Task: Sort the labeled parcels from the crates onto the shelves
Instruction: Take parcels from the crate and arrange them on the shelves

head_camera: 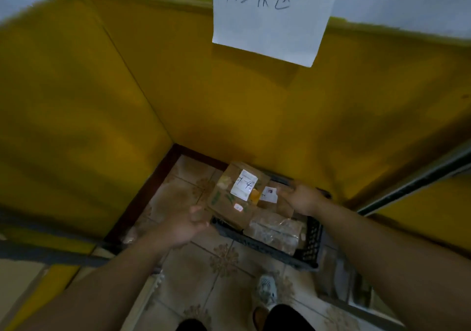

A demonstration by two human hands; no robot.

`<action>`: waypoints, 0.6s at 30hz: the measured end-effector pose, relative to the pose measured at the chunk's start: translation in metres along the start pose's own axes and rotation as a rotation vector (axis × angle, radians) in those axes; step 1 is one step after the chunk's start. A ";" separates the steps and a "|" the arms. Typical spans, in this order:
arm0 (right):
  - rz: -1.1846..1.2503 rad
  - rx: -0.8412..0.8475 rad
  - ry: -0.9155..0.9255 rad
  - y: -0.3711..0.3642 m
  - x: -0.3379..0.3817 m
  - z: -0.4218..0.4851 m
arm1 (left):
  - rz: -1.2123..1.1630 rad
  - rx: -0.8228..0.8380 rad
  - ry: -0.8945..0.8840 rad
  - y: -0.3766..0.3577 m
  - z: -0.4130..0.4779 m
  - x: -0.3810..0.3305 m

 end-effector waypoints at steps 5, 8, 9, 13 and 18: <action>0.247 0.049 -0.173 -0.038 -0.019 0.095 | -0.021 0.064 0.056 -0.009 0.105 0.013; 0.310 0.069 -0.279 -0.070 -0.033 0.139 | -0.025 0.101 0.045 -0.022 0.167 0.024; 0.319 0.059 -0.296 -0.081 -0.039 0.154 | -0.042 0.096 0.040 -0.027 0.185 0.026; 0.428 0.038 -0.334 -0.124 -0.050 0.206 | -0.162 0.001 -0.014 -0.047 0.247 0.041; 0.513 -0.125 -0.301 -0.147 -0.057 0.267 | -0.323 -0.023 -0.037 -0.071 0.294 0.066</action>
Point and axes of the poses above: each hand's wrist, its own z-axis towards the middle knuckle, its own y-axis out of the back of the hand, x = y × z, the point moved 2 cm from there along z, towards the middle knuckle, and after that the axes turned 1 degree about -y, right-handed, at the moved point
